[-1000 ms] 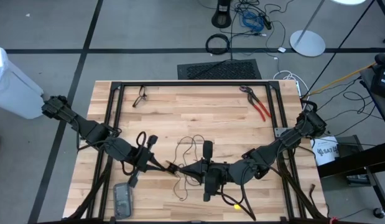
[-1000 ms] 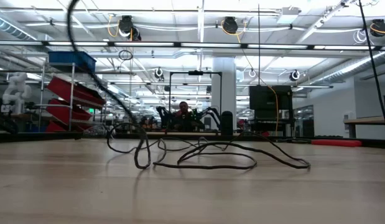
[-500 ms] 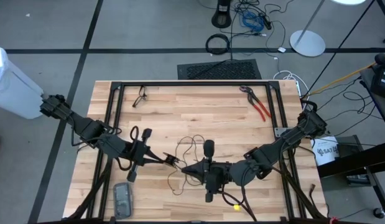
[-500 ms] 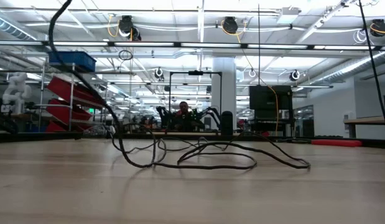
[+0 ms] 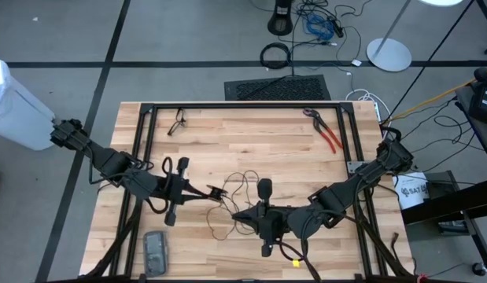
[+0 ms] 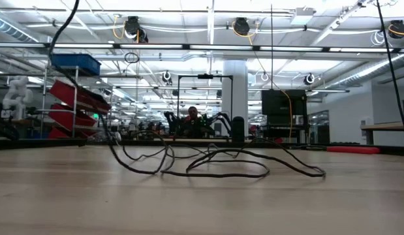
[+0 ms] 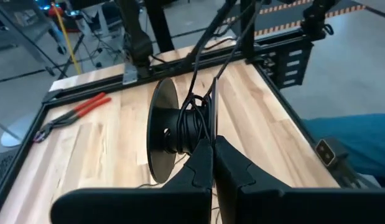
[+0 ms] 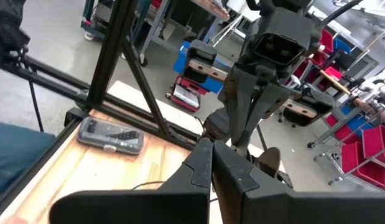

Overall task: Coil cords
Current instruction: Coil the black wire onto the spool

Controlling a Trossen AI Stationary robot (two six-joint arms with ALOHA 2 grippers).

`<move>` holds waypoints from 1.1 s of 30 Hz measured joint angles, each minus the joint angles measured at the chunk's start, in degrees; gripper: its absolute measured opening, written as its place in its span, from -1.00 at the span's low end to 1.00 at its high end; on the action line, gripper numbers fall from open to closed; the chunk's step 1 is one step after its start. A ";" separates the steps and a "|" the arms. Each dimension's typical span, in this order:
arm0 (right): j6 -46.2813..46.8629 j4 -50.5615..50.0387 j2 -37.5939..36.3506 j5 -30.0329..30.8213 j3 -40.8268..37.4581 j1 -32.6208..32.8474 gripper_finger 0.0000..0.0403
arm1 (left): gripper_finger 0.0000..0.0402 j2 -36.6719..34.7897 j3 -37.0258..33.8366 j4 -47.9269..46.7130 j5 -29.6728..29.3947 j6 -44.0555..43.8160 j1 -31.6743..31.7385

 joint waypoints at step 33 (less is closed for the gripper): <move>0.25 -5.15 -0.02 1.35 3.86 2.38 -1.00 | -0.99 -0.15 1.84 0.47 0.14 2.45 -6.06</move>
